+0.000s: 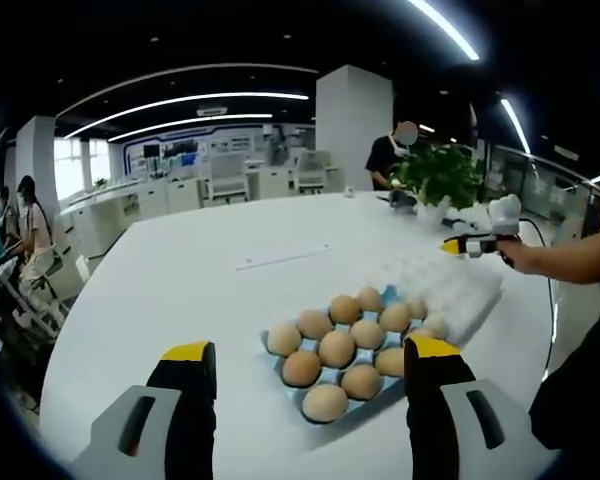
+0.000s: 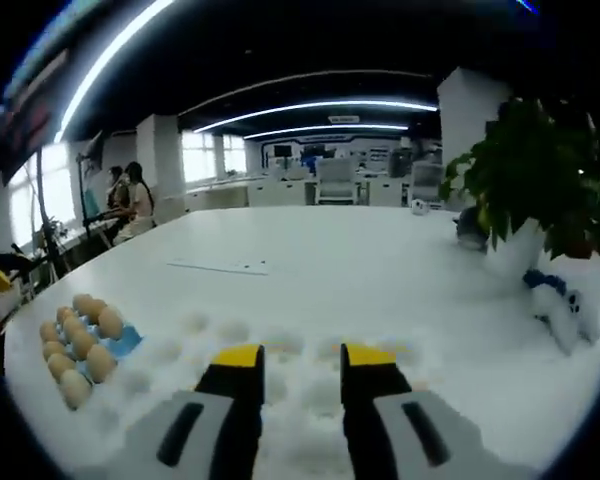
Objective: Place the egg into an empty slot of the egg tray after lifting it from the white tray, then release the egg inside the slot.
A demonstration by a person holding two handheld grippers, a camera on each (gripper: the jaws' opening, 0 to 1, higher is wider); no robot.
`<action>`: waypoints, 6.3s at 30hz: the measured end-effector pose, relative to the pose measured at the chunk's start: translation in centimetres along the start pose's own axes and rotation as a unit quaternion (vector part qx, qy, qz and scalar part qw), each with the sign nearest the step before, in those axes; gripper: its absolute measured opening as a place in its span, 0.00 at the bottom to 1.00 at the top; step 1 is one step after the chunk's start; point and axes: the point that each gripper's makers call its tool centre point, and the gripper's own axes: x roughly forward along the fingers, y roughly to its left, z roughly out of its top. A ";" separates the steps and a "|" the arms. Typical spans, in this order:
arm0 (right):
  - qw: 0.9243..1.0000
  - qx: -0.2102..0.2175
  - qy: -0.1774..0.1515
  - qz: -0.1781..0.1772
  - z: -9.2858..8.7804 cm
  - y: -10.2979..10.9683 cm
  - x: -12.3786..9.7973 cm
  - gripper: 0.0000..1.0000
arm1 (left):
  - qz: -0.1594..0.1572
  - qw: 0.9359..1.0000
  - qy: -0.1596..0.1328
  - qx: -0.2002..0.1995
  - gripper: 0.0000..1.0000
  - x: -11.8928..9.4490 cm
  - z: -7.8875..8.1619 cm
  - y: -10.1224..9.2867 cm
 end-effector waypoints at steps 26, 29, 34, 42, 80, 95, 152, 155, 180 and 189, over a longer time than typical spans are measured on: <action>0.998 -0.011 0.046 -0.049 -3.5 -5.0 -0.2 0.36 | -0.001 1.000 0.005 0.001 0.78 0.1 -0.2 0.3; 0.997 -0.048 0.047 -0.044 -3.3 -4.9 -0.1 0.34 | -0.004 1.000 0.008 0.004 0.78 0.3 -0.2 -0.1; 0.997 -0.063 0.046 -0.027 -3.5 -5.4 1.4 0.26 | -0.002 1.000 0.007 0.003 0.78 0.2 -0.3 0.5; 0.998 -0.015 0.047 -0.028 -3.7 -5.5 1.1 0.26 | -0.004 1.000 0.006 0.003 0.78 0.0 -0.4 1.0; 0.998 0.008 -0.027 0.051 2.8 2.2 -0.2 0.25 | 0.005 1.000 0.005 -0.001 0.78 -0.3 -0.6 1.3; 0.989 -0.010 -0.032 0.145 3.7 9.3 1.1 0.25 | 0.007 1.000 0.004 -0.001 0.78 -0.6 -0.7 1.2; 0.937 -0.045 0.075 0.338 -3.5 23.1 4.4 0.26 | 0.009 1.000 0.008 0.001 0.78 -0.7 -0.8 1.5; 0.932 -0.046 0.079 0.350 -3.5 23.3 4.4 0.26 | 0.008 1.000 0.008 0.001 0.78 -0.7 -0.8 1.4; 0.889 -0.066 0.061 0.450 -3.7 23.8 3.6 0.29 | 0.002 1.000 0.019 0.002 0.78 0.1 -1.0 0.8; 0.882 -0.059 0.051 0.464 -3.6 24.0 3.1 0.36 | -0.004 1.000 0.017 0.004 0.78 0.3 -0.9 0.6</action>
